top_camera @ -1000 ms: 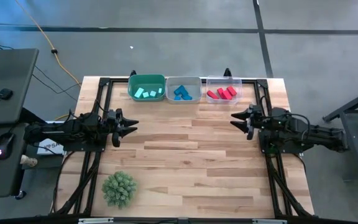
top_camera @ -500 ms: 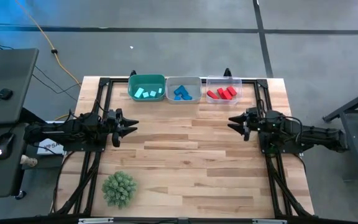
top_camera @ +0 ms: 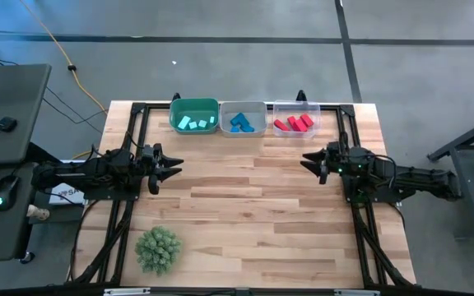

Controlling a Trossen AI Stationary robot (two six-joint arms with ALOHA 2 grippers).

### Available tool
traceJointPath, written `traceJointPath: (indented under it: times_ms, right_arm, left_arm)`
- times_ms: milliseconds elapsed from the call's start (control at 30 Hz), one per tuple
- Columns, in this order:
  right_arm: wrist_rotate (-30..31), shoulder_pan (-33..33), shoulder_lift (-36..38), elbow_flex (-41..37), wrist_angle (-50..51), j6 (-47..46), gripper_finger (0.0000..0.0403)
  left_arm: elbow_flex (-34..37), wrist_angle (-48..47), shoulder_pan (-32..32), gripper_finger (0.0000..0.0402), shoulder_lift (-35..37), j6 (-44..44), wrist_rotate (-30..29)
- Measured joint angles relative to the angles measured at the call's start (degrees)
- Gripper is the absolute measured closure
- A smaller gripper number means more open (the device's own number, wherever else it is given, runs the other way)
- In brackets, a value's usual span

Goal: Sort & place blocks by color
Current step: Return to Home Position

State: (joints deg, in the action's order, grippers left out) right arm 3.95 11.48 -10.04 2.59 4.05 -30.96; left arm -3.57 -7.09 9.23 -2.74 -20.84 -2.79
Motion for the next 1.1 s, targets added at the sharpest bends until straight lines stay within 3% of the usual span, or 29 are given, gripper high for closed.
traceJointPath:
  times_ms: [1100]
  right_arm:
    - [-0.1,0.0,0.0,0.0,0.2,1.4,0.0194]
  left_arm:
    - [0.0,0.0,0.0,0.0300,0.0,0.0,0.0]
